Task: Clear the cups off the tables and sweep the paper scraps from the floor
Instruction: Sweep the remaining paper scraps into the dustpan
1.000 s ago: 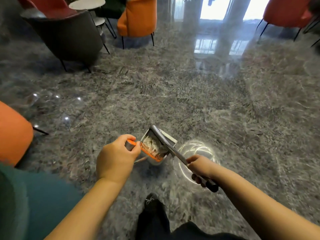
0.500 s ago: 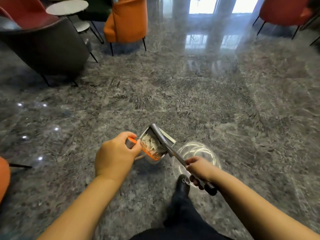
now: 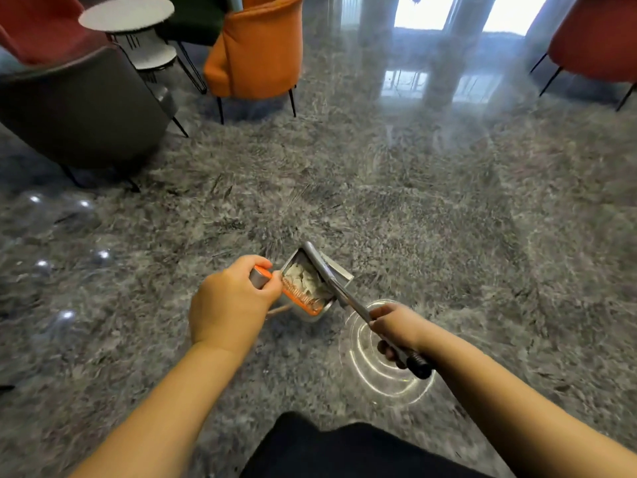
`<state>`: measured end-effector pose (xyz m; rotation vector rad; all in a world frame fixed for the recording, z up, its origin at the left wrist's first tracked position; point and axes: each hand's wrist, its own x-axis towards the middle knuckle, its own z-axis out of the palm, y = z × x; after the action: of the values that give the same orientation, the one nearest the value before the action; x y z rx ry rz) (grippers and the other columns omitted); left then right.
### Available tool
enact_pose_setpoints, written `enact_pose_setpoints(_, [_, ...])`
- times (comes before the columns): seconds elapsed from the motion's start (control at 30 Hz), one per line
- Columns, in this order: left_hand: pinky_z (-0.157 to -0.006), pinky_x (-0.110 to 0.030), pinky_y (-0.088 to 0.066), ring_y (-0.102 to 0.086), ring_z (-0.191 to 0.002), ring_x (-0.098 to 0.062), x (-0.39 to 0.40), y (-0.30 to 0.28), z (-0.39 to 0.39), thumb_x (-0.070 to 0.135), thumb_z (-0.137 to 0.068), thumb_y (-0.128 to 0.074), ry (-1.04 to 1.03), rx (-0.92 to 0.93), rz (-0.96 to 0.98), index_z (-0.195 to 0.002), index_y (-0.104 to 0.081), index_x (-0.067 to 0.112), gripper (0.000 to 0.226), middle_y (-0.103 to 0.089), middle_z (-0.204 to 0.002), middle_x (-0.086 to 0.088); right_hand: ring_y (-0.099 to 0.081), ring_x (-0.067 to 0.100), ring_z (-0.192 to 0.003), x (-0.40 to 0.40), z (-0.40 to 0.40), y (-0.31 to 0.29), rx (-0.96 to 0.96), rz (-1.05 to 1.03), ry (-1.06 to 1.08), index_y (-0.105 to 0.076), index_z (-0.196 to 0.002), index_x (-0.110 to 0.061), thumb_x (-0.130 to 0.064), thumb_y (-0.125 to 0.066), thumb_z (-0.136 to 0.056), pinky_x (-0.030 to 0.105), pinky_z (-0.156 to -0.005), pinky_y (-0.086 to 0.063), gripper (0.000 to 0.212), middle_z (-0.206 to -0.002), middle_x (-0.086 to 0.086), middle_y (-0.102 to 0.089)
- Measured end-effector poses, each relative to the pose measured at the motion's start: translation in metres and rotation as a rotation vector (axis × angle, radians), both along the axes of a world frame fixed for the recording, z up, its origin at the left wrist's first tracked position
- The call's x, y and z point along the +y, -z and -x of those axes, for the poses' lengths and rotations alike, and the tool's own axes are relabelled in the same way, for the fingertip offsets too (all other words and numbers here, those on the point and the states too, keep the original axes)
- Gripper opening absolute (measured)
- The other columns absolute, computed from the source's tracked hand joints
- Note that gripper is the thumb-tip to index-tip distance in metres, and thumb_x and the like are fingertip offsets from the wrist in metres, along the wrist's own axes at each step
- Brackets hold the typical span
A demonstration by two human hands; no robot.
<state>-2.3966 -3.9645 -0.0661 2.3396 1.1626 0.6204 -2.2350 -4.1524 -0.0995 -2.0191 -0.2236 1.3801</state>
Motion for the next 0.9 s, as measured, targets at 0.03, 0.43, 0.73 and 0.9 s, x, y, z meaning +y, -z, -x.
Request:
enact_pose_setpoints(0.03, [-0.053, -0.028, -0.046, -0.061, -0.062, -0.023, 0.012, 0.0, -0.015, 0.043, -0.075, -0.071, -0.005, 0.002, 0.004, -0.088, -0.069, 0.036, 0.015, -0.069, -0.07, 0.005, -0.043, 0.015, -0.03, 0.012, -0.015, 0.0, -0.004, 0.005, -0.002, -0.053, -0.117, 0.001, 0.0, -0.039, -0.093, 0.013, -0.035, -0.031, 0.028, -0.055, 0.008, -0.043])
enact_pose_setpoints(0.43, [-0.05, -0.024, -0.039, -0.054, -0.057, -0.016, 0.178, 0.005, -0.204, 0.041, -0.076, -0.072, 0.086, 0.005, 0.051, -0.088, -0.069, 0.035, 0.013, -0.066, -0.066, 0.008, -0.042, 0.014, -0.03, 0.168, -0.192, 0.003, -0.01, 0.012, 0.078, -0.047, -0.125, 0.006, 0.0, -0.038, -0.094, 0.014, -0.033, -0.03, 0.033, -0.056, 0.009, -0.042])
enact_pose_setpoints(0.73, [-0.052, -0.027, -0.042, -0.059, -0.061, -0.023, 0.273, 0.001, -0.383, 0.045, -0.077, -0.07, 0.171, 0.03, 0.014, -0.09, -0.069, 0.035, 0.017, -0.069, -0.07, 0.005, -0.04, 0.011, -0.027, 0.254, -0.347, 0.001, 0.019, -0.009, 0.199, -0.052, -0.12, 0.0, 0.002, -0.041, -0.094, 0.013, -0.031, -0.029, 0.029, -0.058, 0.009, -0.044])
enact_pose_setpoints(0.9, [-0.053, -0.027, -0.043, -0.06, -0.062, -0.023, 0.314, 0.015, -0.495, 0.052, -0.073, -0.062, 0.185, -0.011, -0.008, -0.089, -0.067, 0.035, 0.024, -0.069, -0.07, 0.006, -0.041, 0.013, -0.029, 0.296, -0.461, 0.013, 0.03, 0.001, 0.213, -0.049, -0.125, -0.005, 0.003, -0.039, -0.094, 0.012, -0.031, -0.03, 0.033, -0.059, 0.009, -0.045])
